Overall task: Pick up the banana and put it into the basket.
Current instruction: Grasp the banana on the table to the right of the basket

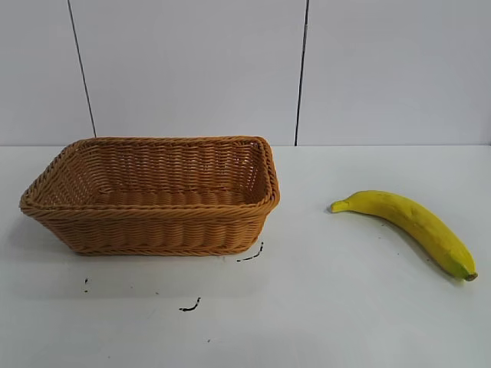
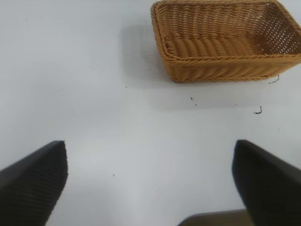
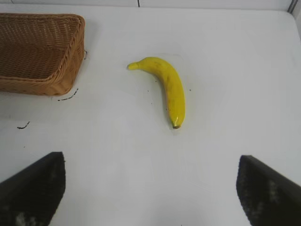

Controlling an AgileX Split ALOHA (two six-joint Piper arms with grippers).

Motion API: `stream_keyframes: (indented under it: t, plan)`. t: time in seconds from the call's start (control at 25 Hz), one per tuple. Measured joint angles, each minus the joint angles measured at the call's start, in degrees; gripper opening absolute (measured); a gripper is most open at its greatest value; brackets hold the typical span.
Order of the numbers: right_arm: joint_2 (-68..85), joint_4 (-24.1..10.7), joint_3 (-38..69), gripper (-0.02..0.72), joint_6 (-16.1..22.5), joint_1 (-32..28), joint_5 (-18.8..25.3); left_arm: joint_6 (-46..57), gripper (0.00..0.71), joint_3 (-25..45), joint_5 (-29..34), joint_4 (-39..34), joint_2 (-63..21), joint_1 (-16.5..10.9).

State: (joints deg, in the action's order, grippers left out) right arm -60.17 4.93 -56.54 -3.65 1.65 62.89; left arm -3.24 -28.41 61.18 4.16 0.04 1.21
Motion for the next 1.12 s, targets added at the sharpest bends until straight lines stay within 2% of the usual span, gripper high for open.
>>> stream_keyframes:
  t: [0.08, 0.24, 0.44, 0.52, 0.72, 1.12]
  plan:
    - [-6.9, 0.0, -3.4, 0.692, -1.3, 0.0, 1.5, 0.0, 0.690, 0.0, 0.0, 0.0, 0.0, 0.0]
    - [-18.7, 0.0, -9.9, 0.692, -6.8, 0.0, 2.0, 0.0, 0.690, 0.0, 0.0, 0.0, 0.0, 0.0]
    - [-30.1, 0.0, -15.9, 0.692, -13.1, 0.0, -1.4, 0.0, 0.690, 0.0, 0.0, 0.0, 0.0, 0.0]
    - [-33.4, 0.0, -17.3, 0.692, -14.8, 0.0, -4.0, 0.0, 0.690, 0.0, 0.0, 0.0, 0.0, 0.0]
    - [-40.9, -0.1, -18.0, 0.692, -16.0, 0.0, -12.1, 0.0, 0.690, 0.0, 0.0, 0.0, 0.0, 0.0]
    - [-55.3, -0.2, -18.1, 0.692, -17.1, 0.0, -22.2, 0.0, 0.690, 0.0, 0.0, 0.0, 0.0, 0.0]
